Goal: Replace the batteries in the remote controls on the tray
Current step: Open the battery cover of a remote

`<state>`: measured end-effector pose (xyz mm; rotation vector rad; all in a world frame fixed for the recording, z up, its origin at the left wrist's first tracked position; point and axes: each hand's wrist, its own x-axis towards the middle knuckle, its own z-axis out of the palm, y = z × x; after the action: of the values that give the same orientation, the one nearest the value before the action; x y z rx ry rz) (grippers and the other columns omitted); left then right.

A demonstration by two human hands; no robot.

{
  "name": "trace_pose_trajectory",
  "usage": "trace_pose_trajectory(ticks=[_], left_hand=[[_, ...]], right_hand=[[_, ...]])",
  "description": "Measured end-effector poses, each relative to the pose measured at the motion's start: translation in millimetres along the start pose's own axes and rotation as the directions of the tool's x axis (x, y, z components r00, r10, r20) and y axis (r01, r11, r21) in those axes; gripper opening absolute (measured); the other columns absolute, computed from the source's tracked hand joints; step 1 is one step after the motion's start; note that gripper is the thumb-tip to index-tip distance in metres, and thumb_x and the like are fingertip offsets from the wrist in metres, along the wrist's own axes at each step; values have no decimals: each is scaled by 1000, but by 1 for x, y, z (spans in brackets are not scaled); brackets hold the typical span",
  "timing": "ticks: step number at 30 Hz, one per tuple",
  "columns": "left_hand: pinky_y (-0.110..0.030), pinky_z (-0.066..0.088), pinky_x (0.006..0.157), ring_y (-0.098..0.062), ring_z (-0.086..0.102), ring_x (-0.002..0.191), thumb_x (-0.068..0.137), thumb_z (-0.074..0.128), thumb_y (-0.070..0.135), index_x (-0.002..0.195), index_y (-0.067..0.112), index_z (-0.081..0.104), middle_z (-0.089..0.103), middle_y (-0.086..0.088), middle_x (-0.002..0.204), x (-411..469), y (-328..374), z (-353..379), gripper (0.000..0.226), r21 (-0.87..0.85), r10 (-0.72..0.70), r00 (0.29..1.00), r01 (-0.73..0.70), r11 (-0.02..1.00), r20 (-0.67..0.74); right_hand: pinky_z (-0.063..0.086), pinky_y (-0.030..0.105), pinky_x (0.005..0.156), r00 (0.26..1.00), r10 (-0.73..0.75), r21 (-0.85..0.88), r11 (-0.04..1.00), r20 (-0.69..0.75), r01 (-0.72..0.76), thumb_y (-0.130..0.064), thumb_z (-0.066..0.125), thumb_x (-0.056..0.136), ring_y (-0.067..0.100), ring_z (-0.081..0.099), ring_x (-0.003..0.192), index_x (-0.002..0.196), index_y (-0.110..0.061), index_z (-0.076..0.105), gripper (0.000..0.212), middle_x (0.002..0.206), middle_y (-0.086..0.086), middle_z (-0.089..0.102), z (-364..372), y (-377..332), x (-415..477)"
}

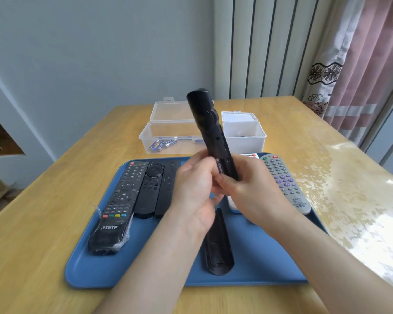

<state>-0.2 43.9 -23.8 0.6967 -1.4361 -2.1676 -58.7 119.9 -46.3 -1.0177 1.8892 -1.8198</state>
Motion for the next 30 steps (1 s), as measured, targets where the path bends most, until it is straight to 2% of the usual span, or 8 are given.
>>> trace_pose_trajectory(ticks=[3, 7, 11, 16, 21, 23, 26, 30], left_hand=[[-16, 35, 47, -13, 43, 42, 74, 37, -7, 70, 13, 60, 51, -4, 60, 0, 3, -1, 31, -13, 21, 1000, -21, 1000, 23], [-14, 32, 38, -10, 49, 47, 83, 47, 3, 70, 8, 63, 55, -6, 65, 1, 8, -3, 21, -98, 43, 995, -34, 995, 89], [-19, 39, 45, -15, 55, 64, 87, 54, 5, 68, 12, 69, 61, -9, 74, 3, 7, -6, 25, -79, 147, 989, -144, 986, 27], [-19, 40, 47, -7, 51, 55, 92, 56, 10, 53, 20, 67, 55, 1, 62, 1, 4, -5, 42, -43, 190, 981, -189, 981, 27], [-24, 44, 51, -9, 51, 50, 94, 58, 15, 68, 11, 65, 53, -5, 62, 1, 0, -2, 27, -19, 214, 975, -214, 977, 60], [-24, 46, 50, -10, 54, 52, 94, 59, 18, 79, 5, 68, 60, -4, 64, 2, -2, -2, 21, 6, 240, 968, -241, 971, 70], [-24, 48, 50, -15, 59, 58, 93, 59, 14, 88, 0, 70, 65, -9, 71, 4, -4, -3, 19, 41, 272, 958, -277, 960, 91], [-19, 46, 48, -10, 59, 55, 92, 51, -2, 83, 4, 71, 67, -6, 69, -1, -4, 1, 23, -12, 246, 962, -246, 969, 120]], right_hand=[[60, 41, 82, 1000, 1, 47, 999, 19, -2, 11, 51, 93, 35, 72, 86, 93, 2, 67, 18, 86, 24, 71, -3, -1, 0], [60, 30, 76, 992, 91, 283, 952, 88, -112, 8, 47, 98, 25, 71, 76, 108, 1, 64, 21, 87, 12, 72, -5, -5, 0], [60, 29, 71, 986, 144, 427, 889, 86, -167, 1, 52, 98, 28, 69, 71, 114, 4, 61, 19, 93, 19, 67, -5, -8, 0], [54, 21, 64, 985, 173, 407, 899, 2, -159, -14, 61, 95, 20, 63, 69, 102, 2, 68, 19, 87, 12, 69, -7, -7, -1], [54, 48, 94, 982, 173, 306, 942, -81, -140, -7, 59, 96, 24, 65, 79, 101, -1, 70, 14, 83, 8, 72, -6, -5, -1], [54, 51, 94, 978, 180, 301, 943, -107, -140, -3, 59, 95, 30, 69, 83, 100, 1, 70, 13, 84, 11, 73, -5, -6, -1], [56, 49, 91, 973, 188, 291, 946, -137, -141, -1, 60, 94, 36, 72, 88, 101, 2, 70, 13, 92, 20, 74, -5, -6, -1], [60, 33, 79, 966, 179, 269, 955, -184, -126, 0, 61, 92, 23, 70, 78, 100, -1, 72, 13, 88, 18, 74, -5, -5, -1]])
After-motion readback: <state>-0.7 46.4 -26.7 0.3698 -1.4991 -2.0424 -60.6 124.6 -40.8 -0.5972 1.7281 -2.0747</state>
